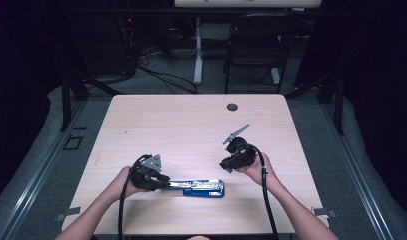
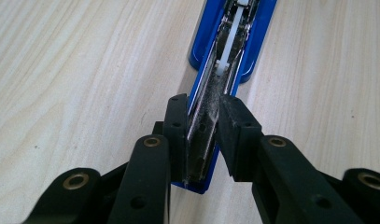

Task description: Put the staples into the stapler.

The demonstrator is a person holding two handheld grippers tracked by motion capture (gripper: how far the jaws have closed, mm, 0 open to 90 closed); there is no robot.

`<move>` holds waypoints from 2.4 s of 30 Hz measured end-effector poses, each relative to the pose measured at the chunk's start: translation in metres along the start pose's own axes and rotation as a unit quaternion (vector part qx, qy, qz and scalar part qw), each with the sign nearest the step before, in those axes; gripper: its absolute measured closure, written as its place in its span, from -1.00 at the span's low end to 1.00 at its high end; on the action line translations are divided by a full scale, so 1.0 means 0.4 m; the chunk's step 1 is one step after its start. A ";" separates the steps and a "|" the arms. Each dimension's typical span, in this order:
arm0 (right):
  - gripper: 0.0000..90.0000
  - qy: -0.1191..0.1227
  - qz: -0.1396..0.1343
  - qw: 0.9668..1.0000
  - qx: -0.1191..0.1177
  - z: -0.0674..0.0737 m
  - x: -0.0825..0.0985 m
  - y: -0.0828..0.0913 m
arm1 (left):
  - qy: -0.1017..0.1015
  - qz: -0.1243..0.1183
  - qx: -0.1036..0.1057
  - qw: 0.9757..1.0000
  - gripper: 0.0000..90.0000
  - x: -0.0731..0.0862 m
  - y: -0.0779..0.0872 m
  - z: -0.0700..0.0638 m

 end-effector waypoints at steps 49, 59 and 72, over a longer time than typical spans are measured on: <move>0.75 0.078 0.028 0.994 -0.070 0.076 -0.028 -0.083 | -0.001 -0.001 0.001 1.000 0.64 -0.001 -0.001 0.000; 0.75 0.097 0.038 0.991 -0.087 0.081 -0.022 -0.098 | -0.001 -0.001 0.002 1.000 0.64 -0.001 -0.001 0.000; 0.75 0.140 0.044 0.984 -0.101 0.079 -0.015 -0.106 | 0.001 -0.006 0.006 1.000 0.64 -0.001 -0.003 0.000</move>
Point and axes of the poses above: each handheld gripper's, and its own axes: y roughly backward along the jaws, x roughly out of its underside, z roughly to its left, the point moved 2 cm from there along -y, roughly forward along the jaws, and after that the axes turned 13 degrees about -x, right-handed, at the moved point
